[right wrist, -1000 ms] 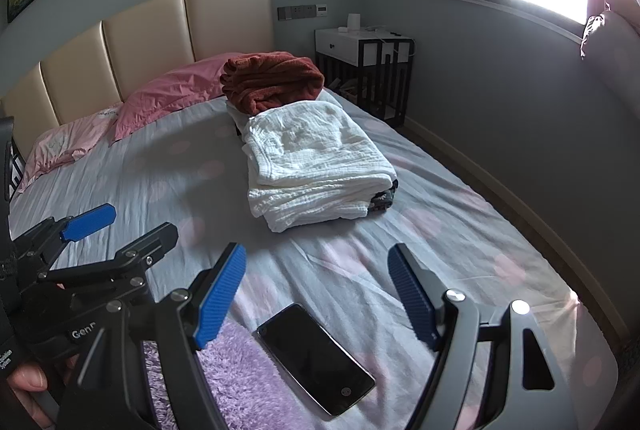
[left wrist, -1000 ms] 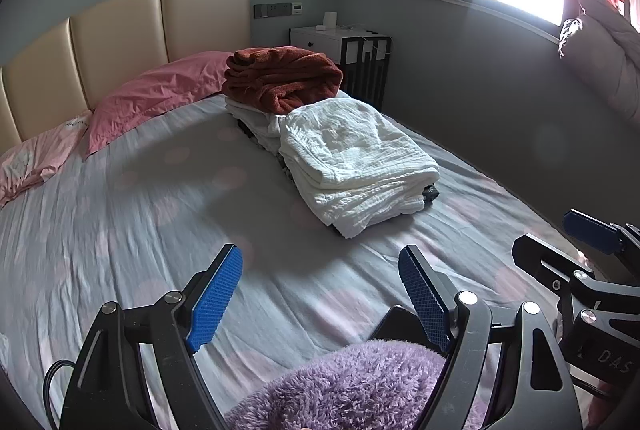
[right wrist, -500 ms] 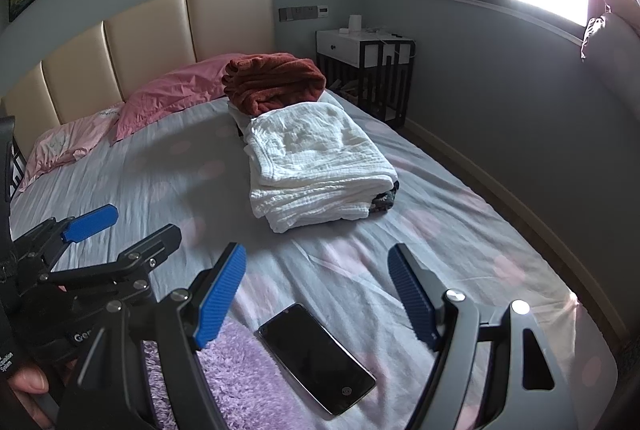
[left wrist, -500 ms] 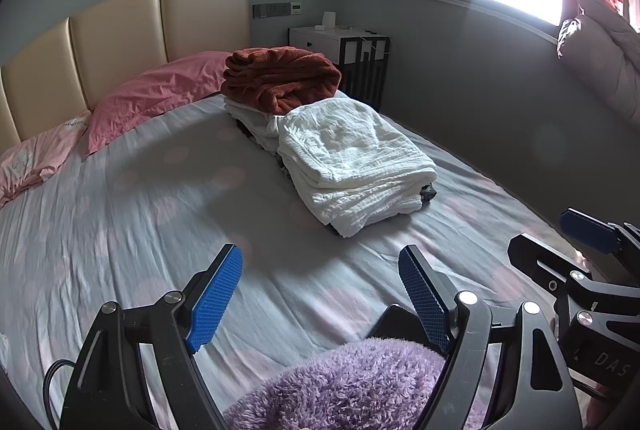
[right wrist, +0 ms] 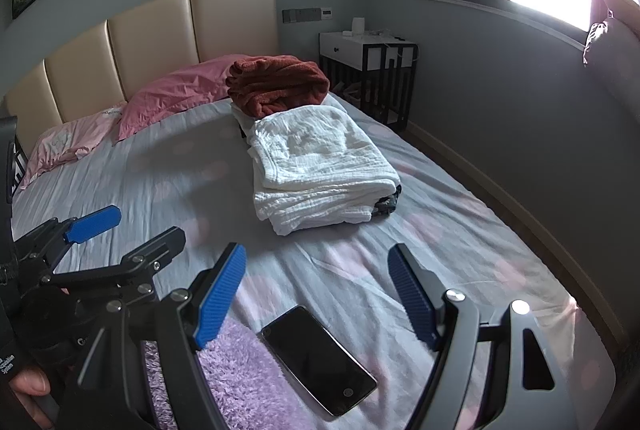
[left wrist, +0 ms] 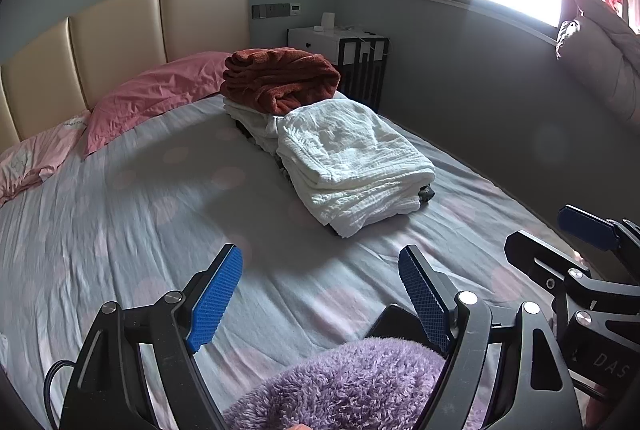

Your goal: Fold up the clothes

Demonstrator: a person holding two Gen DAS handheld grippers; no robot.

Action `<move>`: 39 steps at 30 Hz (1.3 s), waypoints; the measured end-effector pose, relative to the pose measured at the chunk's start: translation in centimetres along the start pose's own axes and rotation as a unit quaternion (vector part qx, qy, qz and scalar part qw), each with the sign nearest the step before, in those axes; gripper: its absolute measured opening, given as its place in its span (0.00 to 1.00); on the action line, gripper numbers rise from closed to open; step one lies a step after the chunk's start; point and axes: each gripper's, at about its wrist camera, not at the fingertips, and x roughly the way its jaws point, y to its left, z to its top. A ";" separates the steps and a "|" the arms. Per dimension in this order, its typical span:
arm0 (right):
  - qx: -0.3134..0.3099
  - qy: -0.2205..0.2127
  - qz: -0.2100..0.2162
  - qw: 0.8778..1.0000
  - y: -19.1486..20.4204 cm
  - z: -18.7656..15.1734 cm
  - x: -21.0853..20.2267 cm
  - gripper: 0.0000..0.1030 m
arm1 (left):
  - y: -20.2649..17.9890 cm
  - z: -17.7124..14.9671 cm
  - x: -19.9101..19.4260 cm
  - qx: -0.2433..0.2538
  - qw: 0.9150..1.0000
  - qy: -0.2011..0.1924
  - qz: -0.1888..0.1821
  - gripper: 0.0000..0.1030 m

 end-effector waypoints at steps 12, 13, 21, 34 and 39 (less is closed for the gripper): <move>-0.004 -0.002 0.000 1.000 0.3 0.2 0.0 0.71 | 0.1 0.1 -0.1 0.000 1.000 0.001 -0.002 0.79; -0.005 -0.002 0.000 1.000 0.3 0.1 0.0 0.71 | 0.1 0.1 -0.1 0.000 1.000 0.001 -0.002 0.79; -0.006 0.000 0.000 1.000 0.5 0.0 0.0 0.71 | 0.1 0.0 0.0 -0.001 1.000 0.001 -0.004 0.79; -0.005 0.000 -0.001 1.000 0.6 -0.1 -0.2 0.71 | 0.3 -0.1 -0.2 -0.001 1.000 0.001 -0.005 0.79; -0.005 0.000 -0.001 1.000 0.6 -0.2 -0.2 0.71 | 0.3 -0.1 -0.2 -0.001 1.000 0.001 -0.005 0.79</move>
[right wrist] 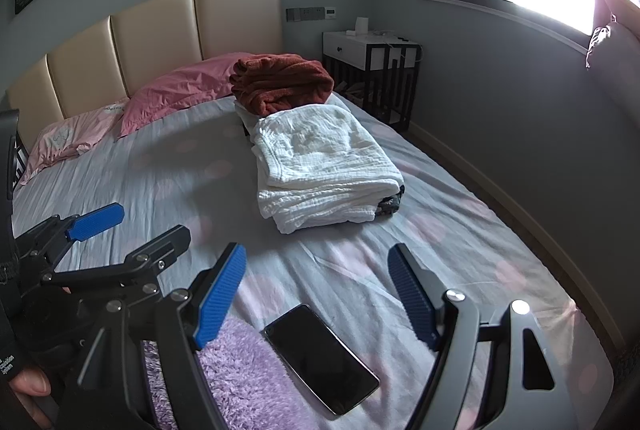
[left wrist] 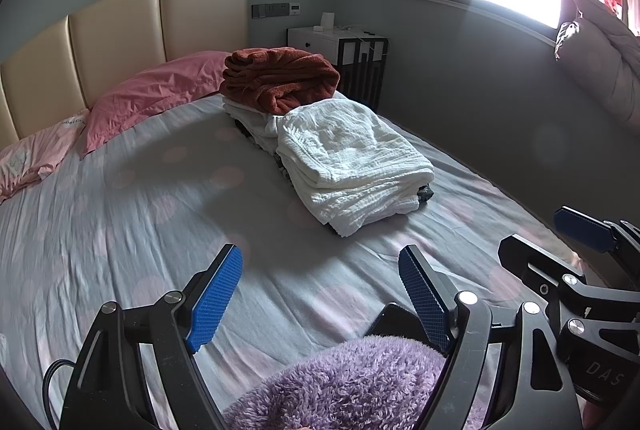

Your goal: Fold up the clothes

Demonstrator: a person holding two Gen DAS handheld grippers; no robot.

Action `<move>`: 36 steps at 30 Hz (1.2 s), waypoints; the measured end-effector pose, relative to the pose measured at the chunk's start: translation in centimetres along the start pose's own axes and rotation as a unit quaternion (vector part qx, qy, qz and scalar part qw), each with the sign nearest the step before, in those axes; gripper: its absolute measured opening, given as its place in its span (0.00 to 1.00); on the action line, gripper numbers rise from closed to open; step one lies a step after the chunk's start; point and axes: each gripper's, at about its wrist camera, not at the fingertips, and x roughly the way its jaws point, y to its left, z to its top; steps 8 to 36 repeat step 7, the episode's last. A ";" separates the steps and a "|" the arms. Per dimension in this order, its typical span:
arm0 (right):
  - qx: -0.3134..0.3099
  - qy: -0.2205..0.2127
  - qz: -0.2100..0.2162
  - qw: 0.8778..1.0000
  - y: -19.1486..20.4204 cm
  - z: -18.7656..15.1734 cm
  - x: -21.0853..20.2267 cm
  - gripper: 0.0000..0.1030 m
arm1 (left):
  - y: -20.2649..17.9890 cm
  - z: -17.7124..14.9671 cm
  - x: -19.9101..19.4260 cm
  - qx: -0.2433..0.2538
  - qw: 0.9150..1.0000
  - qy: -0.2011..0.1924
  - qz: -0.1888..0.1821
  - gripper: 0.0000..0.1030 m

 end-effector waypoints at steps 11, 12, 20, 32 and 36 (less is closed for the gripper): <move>0.000 0.000 0.000 1.000 0.1 -0.1 -0.1 0.71 | 0.0 -0.1 0.0 -0.003 1.000 -0.001 -0.005 0.79; 0.000 0.000 0.000 1.000 0.1 -0.1 -0.1 0.71 | 0.0 -0.1 0.0 -0.003 1.000 -0.001 -0.005 0.79; 0.000 0.000 0.000 1.000 0.1 -0.1 -0.1 0.71 | 0.0 -0.1 0.0 -0.003 1.000 -0.001 -0.005 0.79; 0.000 0.000 0.000 1.000 0.1 -0.1 -0.1 0.71 | 0.0 -0.1 0.0 -0.003 1.000 -0.001 -0.005 0.79; 0.000 0.000 0.000 1.000 0.1 -0.1 -0.1 0.71 | 0.0 -0.1 0.0 -0.003 1.000 -0.001 -0.005 0.79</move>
